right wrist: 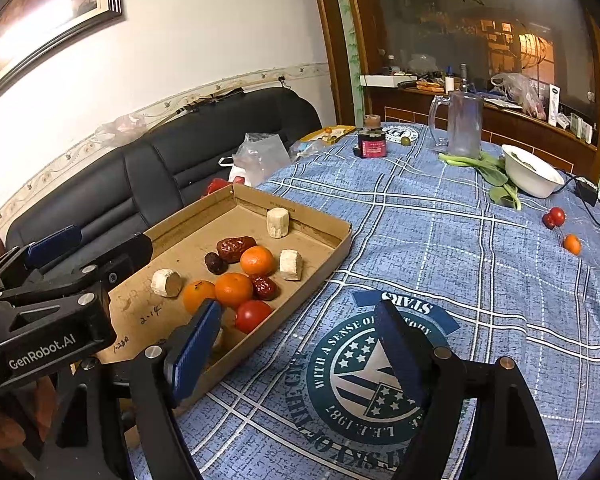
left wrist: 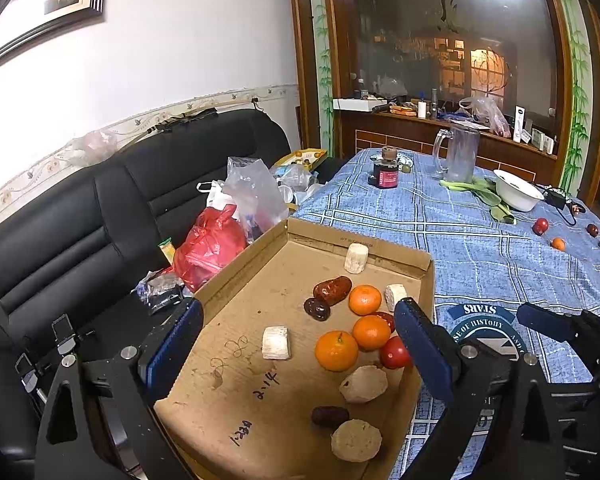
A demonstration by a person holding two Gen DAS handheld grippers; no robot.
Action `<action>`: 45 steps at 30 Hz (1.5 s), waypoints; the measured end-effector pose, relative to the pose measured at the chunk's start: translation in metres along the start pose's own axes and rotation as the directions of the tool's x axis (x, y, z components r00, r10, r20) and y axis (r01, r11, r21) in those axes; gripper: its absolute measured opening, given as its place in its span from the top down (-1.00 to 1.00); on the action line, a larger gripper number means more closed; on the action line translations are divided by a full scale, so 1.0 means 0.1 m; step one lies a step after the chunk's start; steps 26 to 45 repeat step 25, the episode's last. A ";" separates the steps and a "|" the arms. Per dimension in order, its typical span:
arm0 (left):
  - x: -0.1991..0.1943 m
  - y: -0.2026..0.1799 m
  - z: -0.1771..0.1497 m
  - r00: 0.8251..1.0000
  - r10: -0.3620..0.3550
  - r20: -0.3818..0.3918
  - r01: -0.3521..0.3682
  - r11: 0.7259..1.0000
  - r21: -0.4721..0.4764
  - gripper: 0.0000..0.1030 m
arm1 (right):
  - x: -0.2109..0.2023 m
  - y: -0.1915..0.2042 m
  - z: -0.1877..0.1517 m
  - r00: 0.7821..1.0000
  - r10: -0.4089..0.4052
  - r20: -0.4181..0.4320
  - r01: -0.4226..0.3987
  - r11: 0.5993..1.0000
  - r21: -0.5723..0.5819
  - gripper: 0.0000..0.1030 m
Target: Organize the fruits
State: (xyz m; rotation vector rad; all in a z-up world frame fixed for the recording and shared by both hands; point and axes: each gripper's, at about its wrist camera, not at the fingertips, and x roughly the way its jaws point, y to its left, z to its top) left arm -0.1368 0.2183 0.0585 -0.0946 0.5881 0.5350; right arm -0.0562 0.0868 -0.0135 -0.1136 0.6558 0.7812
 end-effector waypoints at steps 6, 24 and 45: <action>0.03 0.00 -0.01 1.000 0.011 -0.001 -0.011 1.000 0.007 -0.87 | 0.03 0.02 -0.01 1.000 0.004 -0.006 -0.004 1.000 -0.007 -0.62; 0.00 -0.13 -0.03 1.000 0.000 0.008 0.000 0.999 0.040 -0.87 | 0.00 -0.06 -0.02 1.000 0.001 -0.011 -0.001 1.000 0.004 -0.62; 0.00 -0.16 -0.01 1.000 -0.007 0.005 0.007 0.999 0.041 -0.87 | -0.03 -0.09 -0.02 1.000 -0.008 -0.008 0.008 1.000 0.005 -0.62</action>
